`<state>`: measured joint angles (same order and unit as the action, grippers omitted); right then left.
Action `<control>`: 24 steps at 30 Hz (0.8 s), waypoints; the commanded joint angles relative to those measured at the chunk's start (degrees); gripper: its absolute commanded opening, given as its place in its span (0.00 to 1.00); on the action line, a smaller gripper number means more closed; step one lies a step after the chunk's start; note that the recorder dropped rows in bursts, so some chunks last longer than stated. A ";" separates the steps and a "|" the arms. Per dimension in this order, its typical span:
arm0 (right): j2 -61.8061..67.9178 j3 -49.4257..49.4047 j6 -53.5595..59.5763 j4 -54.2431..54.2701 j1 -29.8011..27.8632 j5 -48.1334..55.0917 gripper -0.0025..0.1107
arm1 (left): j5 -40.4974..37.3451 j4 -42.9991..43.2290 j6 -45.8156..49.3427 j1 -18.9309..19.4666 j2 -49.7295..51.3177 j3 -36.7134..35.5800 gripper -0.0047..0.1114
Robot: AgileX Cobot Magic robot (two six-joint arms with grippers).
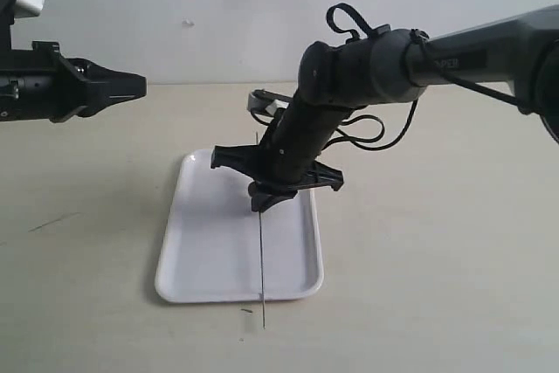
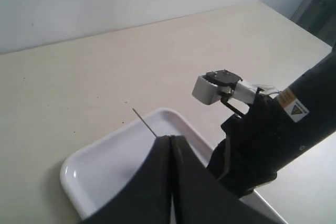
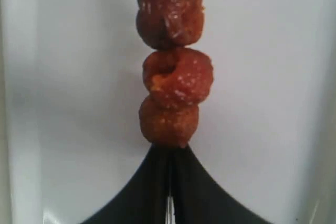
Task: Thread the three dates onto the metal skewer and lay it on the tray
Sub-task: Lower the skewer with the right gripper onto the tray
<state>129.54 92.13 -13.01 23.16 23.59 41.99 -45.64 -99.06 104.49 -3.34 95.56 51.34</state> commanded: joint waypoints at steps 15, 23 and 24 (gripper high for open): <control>0.07 0.94 -0.18 -0.09 0.01 -0.66 0.21 | -0.19 -0.88 0.22 -0.01 -0.48 -0.15 0.04; -4.76 0.94 0.05 -7.80 0.01 4.88 0.25 | -0.17 -0.88 2.12 -0.01 -0.59 -0.39 0.04; -5.78 0.94 0.05 -9.10 0.01 5.56 0.25 | -0.17 -0.88 4.29 -0.01 -0.83 -0.87 0.04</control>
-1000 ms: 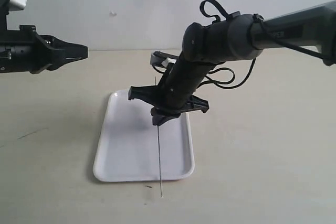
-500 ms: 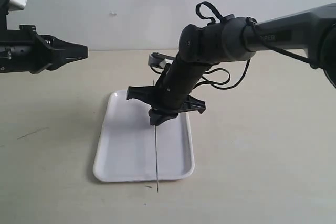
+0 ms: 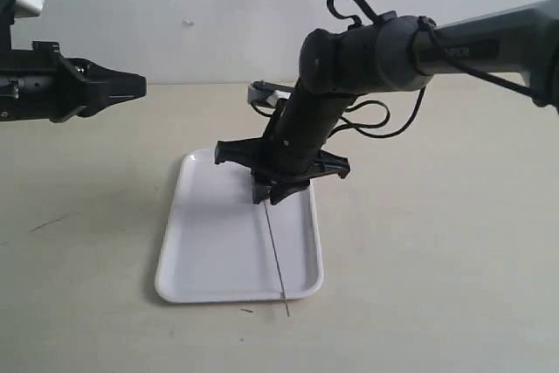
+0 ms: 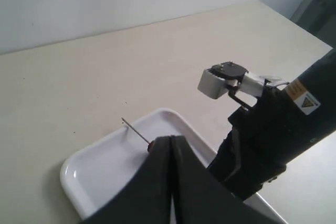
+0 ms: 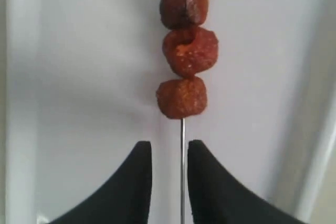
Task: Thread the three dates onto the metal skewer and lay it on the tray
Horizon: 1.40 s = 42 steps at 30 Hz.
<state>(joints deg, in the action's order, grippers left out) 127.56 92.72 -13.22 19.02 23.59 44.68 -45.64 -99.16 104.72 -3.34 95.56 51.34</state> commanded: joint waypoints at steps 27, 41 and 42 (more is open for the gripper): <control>-31.14 -15.55 6.57 -17.50 0.11 -10.83 0.02 | 34.72 -0.79 -0.72 -0.01 -40.44 -20.15 0.04; -55.31 -49.10 8.30 -17.65 0.11 -46.99 0.02 | 44.48 -0.79 -5.63 -0.01 -72.30 -35.04 0.04; -56.42 -51.16 8.79 -17.65 0.11 -48.98 0.02 | 45.05 -0.79 -6.01 -0.01 -74.38 -36.20 0.04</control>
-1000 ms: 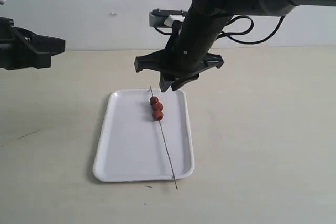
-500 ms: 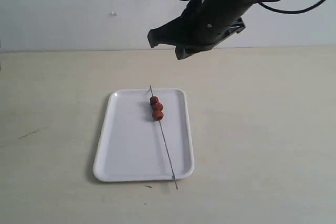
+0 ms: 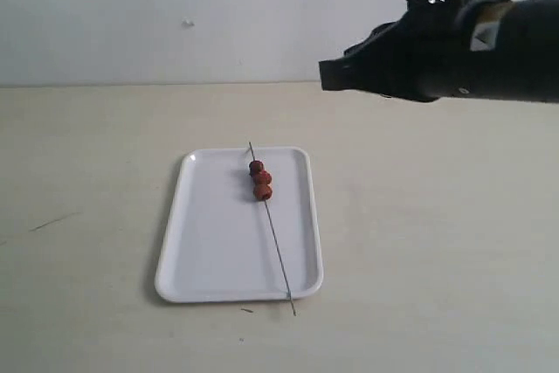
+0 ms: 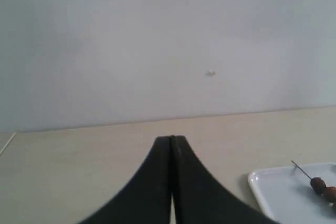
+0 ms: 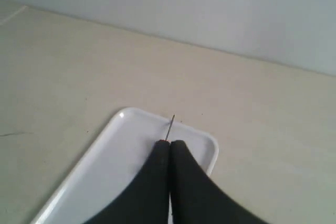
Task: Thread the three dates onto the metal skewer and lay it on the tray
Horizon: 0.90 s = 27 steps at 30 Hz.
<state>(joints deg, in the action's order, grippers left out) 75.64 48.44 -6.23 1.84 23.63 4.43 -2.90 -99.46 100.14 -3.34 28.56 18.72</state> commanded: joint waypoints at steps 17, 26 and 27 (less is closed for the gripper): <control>-30.10 -30.96 4.71 -3.90 0.07 -28.65 0.02 | 3.22 -0.49 -3.34 -0.01 -28.56 -17.36 0.04; -53.04 -39.48 1.05 -4.70 0.07 -18.34 0.02 | 3.22 -0.49 -3.34 -0.01 -28.56 -18.16 0.04; -54.75 -39.48 1.05 -4.70 0.07 -15.06 0.02 | 3.22 -0.49 -3.34 -0.01 -28.56 -18.16 0.04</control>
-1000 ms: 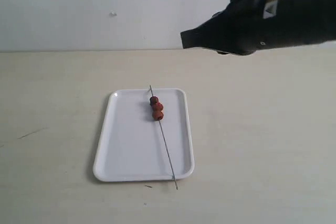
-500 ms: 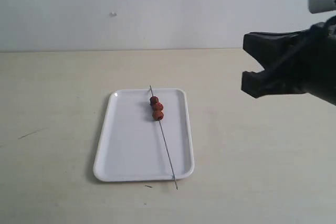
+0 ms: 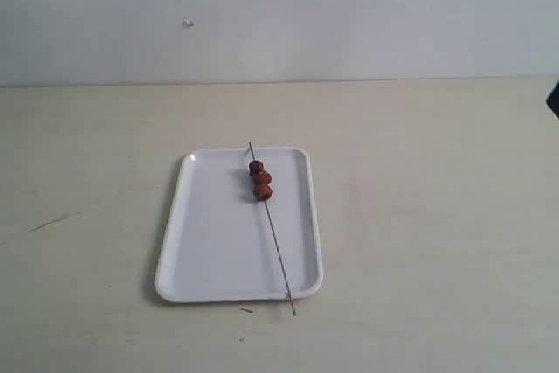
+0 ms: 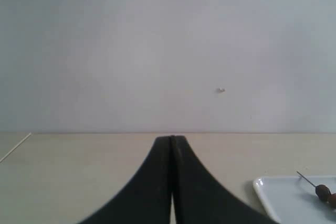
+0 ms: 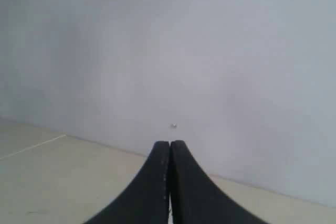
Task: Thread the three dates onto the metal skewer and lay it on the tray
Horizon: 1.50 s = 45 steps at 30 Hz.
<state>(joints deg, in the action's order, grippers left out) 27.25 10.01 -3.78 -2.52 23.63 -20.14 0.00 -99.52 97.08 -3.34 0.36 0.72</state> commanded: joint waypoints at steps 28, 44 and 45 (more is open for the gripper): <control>-22.20 -1.92 -2.84 0.73 -26.64 34.16 0.02 | 0.32 -0.42 -0.28 -0.01 -0.36 -0.15 0.04; -27.25 -10.01 -4.36 1.00 -27.82 33.88 0.02 | 0.32 -0.42 -0.28 -0.01 -0.36 -0.15 0.04; -27.25 -10.01 -4.36 2.52 -27.82 34.95 0.02 | 0.32 -0.42 -0.28 -0.01 -0.36 -0.15 0.04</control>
<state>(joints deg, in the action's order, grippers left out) 0.35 0.26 -8.14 -1.53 -3.81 13.37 0.00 -99.52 97.08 -3.34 0.36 0.72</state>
